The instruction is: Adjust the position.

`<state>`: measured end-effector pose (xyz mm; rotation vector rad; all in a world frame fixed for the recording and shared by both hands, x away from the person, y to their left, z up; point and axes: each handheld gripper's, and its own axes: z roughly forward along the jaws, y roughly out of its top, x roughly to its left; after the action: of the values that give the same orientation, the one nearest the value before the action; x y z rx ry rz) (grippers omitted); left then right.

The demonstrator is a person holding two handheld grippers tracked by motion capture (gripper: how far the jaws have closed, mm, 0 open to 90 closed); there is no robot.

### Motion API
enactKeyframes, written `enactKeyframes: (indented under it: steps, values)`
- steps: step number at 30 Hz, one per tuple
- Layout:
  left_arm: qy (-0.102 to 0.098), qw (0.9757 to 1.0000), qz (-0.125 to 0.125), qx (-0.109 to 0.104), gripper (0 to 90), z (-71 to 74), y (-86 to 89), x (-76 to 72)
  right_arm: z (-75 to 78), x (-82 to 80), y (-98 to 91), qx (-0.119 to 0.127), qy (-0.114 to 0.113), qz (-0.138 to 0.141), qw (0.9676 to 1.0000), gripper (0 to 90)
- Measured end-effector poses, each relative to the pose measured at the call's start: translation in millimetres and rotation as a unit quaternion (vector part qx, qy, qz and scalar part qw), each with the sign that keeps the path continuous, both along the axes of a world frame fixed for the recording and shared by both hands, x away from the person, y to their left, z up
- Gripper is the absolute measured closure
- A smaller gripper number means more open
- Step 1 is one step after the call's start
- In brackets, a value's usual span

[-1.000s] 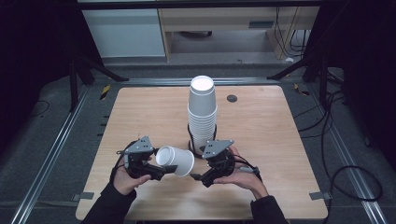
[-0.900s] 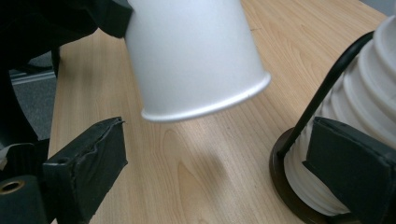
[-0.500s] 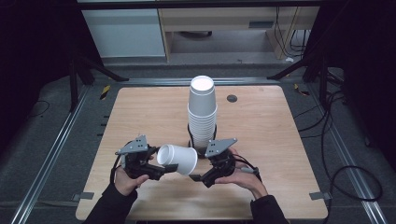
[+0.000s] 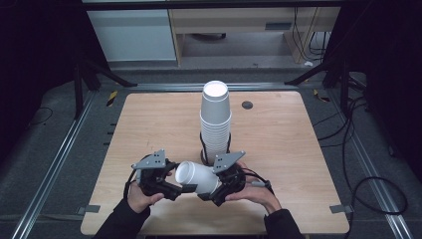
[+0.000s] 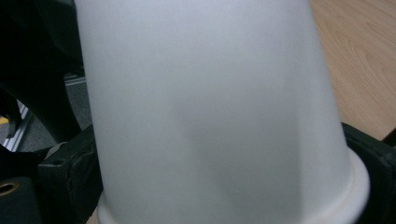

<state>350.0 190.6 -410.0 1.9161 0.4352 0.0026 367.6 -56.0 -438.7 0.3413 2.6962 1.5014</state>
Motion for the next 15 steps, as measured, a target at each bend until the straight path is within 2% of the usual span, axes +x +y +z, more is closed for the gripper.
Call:
enactKeyframes:
  steps: [4,15]
  values:
    - [0.002,1.0,-0.007,0.003,21.9,-1.4,-2.6,-0.4,-0.6,-1.2,2.0,0.012,0.003,0.007,0.9999,5.0]
    - [0.001,1.0,-0.001,0.008,20.9,-1.6,-4.3,-0.3,-1.6,-0.4,1.3,0.002,0.003,0.014,0.9999,9.3]
